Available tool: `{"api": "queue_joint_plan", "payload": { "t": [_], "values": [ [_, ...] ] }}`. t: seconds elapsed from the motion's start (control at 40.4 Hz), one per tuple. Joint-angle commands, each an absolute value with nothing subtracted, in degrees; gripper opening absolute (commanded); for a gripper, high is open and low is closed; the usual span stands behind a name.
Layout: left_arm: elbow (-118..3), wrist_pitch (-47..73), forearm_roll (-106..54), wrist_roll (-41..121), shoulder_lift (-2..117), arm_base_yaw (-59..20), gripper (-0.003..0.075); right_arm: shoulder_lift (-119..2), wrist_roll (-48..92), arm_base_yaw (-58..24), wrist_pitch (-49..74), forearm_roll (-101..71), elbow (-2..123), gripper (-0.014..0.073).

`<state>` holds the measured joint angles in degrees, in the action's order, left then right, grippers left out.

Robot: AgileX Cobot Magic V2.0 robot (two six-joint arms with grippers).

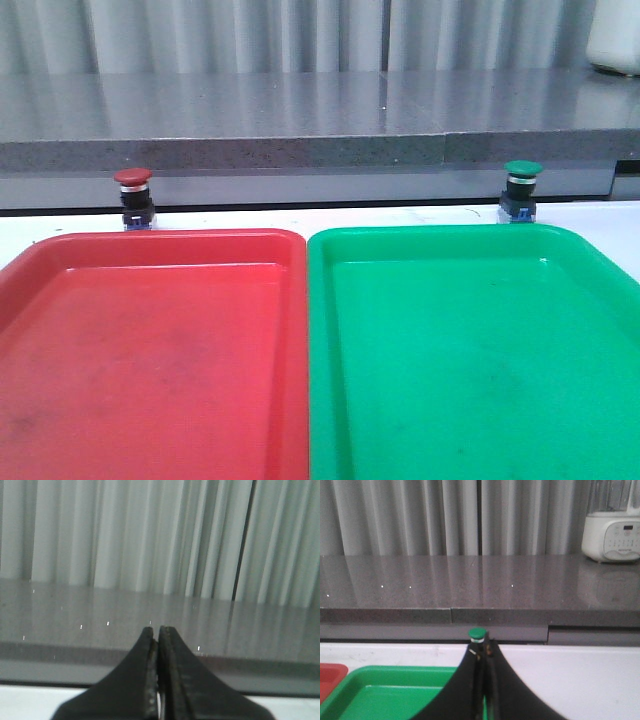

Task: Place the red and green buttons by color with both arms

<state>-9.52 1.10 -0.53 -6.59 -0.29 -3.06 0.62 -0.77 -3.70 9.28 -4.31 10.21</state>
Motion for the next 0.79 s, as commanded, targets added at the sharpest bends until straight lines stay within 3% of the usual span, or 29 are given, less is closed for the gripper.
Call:
{"api": "queue_joint_plan", "payload": {
  "t": [0.0,0.322,0.767],
  "values": [
    [-17.65,1.06,-1.03,-6.58,1.54,-3.47,-0.002,-0.84,0.4,-3.4,9.62,-3.38,17.55,-0.007],
    [-35.36,19.3,-1.03,-6.58,14.53,-3.47,-0.002,-14.3,0.4,-3.4,23.76,-0.84,33.04,-0.007],
    [-36.07,25.87,-1.03,-6.58,26.4,-3.47,-0.002,-29.5,0.4,-3.4,30.96,-0.84,34.13,-0.007]
  ]
}}
